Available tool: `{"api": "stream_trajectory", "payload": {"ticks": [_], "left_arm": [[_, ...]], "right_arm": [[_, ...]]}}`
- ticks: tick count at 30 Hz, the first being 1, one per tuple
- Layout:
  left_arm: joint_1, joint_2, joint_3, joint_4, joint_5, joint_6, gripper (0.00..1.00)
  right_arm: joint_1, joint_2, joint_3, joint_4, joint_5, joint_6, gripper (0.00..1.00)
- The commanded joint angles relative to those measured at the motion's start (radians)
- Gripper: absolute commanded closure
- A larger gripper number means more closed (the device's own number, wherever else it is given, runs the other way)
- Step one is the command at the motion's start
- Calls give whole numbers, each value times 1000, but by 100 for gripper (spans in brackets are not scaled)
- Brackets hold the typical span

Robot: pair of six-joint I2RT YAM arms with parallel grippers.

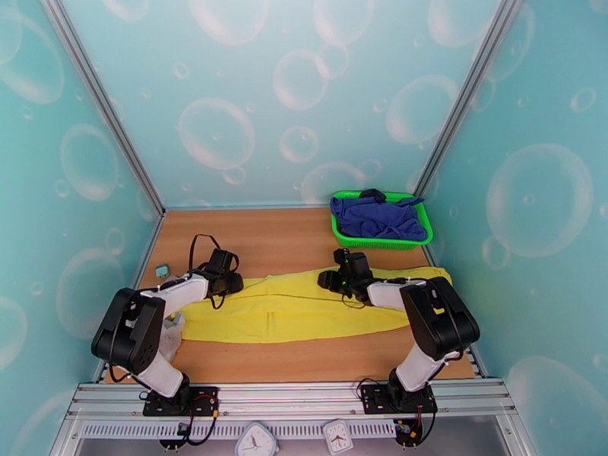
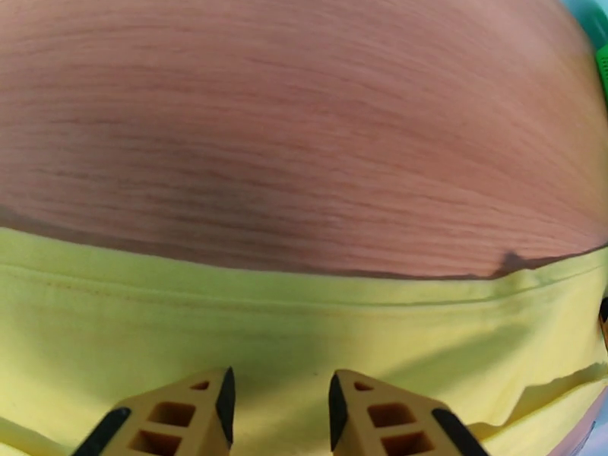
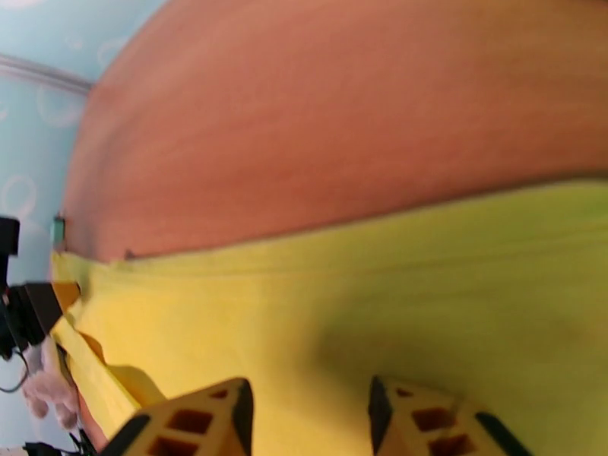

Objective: Fold and stack the trousers

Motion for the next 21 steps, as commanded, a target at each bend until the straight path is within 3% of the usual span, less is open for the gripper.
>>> {"api": "stream_trajectory", "payload": {"ticks": [1, 8, 16, 21], "left_arm": [[-1, 32, 32, -51, -86, 1, 61], [80, 188, 97, 32, -53, -2, 63], [137, 396, 390, 13, -38, 56, 64], [120, 359, 437, 12, -79, 130, 63]], "right_arm": [[24, 68, 6, -9, 2, 38, 54], [-7, 117, 4, -15, 35, 33, 54], [-26, 161, 183, -75, 49, -56, 54], [36, 58, 184, -105, 66, -178, 54]]}}
